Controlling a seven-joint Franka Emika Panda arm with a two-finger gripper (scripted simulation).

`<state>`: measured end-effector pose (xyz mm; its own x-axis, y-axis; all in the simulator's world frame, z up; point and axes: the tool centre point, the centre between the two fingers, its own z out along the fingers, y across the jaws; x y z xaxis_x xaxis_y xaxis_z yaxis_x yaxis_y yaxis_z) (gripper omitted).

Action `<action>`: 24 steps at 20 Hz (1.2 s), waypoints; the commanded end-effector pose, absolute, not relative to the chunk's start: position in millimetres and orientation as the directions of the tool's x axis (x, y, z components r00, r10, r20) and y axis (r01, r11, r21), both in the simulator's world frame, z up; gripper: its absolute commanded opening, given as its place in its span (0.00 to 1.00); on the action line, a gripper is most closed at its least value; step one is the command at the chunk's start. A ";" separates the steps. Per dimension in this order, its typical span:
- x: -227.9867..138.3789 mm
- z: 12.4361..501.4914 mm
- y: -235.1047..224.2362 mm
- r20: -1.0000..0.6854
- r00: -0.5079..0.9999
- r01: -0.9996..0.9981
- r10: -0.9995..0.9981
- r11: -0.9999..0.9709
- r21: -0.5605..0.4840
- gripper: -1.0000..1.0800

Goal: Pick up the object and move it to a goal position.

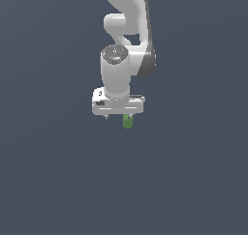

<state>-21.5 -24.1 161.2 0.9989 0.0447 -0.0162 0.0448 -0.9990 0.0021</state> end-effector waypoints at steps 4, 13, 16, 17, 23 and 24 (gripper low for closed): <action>-42.0 154.8 -5.0 -0.010 0.990 0.138 0.138 -0.990 0.000 0.96; -70.3 146.9 17.5 -0.001 0.967 0.255 0.255 -0.967 0.000 0.96; -73.9 146.0 20.1 0.000 0.963 0.269 0.269 -0.963 0.000 0.96; -74.4 145.8 20.5 0.000 0.962 0.271 0.271 -0.962 0.000 0.96; -73.9 140.8 20.0 -0.001 0.963 0.268 0.268 -0.963 0.000 0.96; -74.0 138.0 20.2 0.000 0.963 0.269 0.269 -0.963 0.000 0.96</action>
<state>-73.6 20.1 141.6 0.9633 0.2685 0.0004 0.2685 -0.9633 0.0000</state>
